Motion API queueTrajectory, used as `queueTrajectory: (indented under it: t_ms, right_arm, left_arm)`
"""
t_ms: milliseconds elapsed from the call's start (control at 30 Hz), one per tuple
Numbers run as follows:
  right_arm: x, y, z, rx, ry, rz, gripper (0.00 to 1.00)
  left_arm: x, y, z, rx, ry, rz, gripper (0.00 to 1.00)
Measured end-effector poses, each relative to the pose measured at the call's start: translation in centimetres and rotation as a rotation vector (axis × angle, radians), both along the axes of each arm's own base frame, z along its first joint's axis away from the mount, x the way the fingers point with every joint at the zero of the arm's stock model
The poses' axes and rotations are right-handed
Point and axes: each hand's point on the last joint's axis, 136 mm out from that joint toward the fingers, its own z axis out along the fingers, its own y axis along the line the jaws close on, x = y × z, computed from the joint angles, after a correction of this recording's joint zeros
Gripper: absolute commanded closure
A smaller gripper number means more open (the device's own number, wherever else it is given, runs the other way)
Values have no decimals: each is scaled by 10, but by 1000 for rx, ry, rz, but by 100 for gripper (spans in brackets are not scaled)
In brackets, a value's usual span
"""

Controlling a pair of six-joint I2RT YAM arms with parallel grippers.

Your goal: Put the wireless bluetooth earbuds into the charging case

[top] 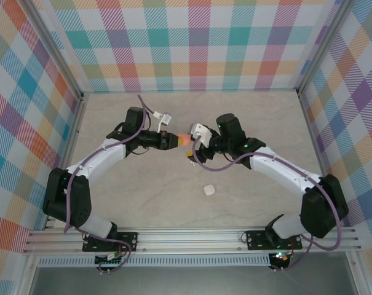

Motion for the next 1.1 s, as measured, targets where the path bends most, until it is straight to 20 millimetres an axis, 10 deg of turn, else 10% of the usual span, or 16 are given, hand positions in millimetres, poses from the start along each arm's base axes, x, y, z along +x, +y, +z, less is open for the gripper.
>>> queueTrajectory:
  t_ms: [700,1100]
  right_arm:
    - [-5,44,-1,-169,-216,221,35]
    - [-4,38,-6,-210,-196,191,69]
  left_arm:
    - [-21,3,19,-33,39,-51,90]
    - [-28,7,24,-32,38,-41,86]
